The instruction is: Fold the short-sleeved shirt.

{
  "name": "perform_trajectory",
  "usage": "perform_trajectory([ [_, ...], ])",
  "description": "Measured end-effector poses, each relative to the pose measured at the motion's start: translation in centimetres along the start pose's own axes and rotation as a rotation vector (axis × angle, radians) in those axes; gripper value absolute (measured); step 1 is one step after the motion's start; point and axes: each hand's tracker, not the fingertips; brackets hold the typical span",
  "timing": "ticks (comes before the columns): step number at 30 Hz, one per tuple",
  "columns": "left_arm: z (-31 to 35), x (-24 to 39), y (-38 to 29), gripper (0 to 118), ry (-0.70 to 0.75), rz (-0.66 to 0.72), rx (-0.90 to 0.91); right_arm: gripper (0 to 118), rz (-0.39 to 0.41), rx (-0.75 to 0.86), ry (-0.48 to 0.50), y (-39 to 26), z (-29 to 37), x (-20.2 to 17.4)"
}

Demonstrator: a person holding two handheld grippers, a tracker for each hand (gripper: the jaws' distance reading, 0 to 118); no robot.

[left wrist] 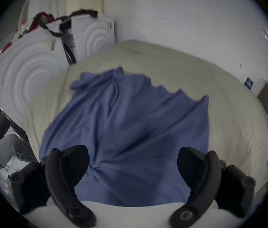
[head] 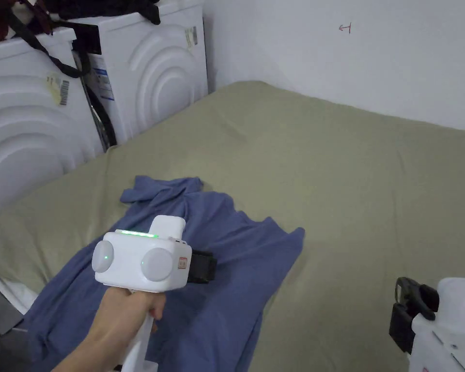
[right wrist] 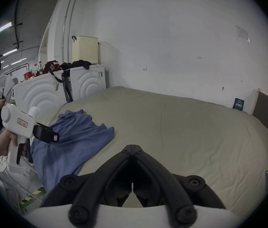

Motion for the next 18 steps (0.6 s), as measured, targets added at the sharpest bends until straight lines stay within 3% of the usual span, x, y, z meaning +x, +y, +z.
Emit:
perform_trajectory([
  [3,-3.5,0.5,-0.2,108,-0.008,-0.005,-0.057,2,-0.008,-0.026,-0.003,-0.6,-0.5,0.7],
  [5,-5.1,0.6,-0.7,90,0.04,-0.02,-0.11,2,-0.007,-0.046,-0.012,-1.0,-0.5,1.1],
  [8,-5.4,0.2,-1.2,80,0.028,-0.01,-0.079,2,-0.012,-0.048,-0.017,-1.3,0.2,2.1],
  [9,-4.9,0.1,-1.1,48,0.011,-0.012,-0.07,2,-0.025,-0.042,-0.013,-1.4,0.7,2.5],
  [10,-4.5,0.0,-1.0,6,-0.024,0.006,-0.052,2,-0.036,-0.043,-0.016,-1.3,1.0,2.8],
  [11,-4.0,0.2,-1.1,0,-0.015,0.017,-0.045,2,-0.043,-0.048,-0.023,-1.2,1.3,3.1],
  [18,1.5,3.8,-0.5,0,-0.006,-0.038,0.036,2,-0.034,-0.016,-0.094,-0.9,6.3,6.3],
])
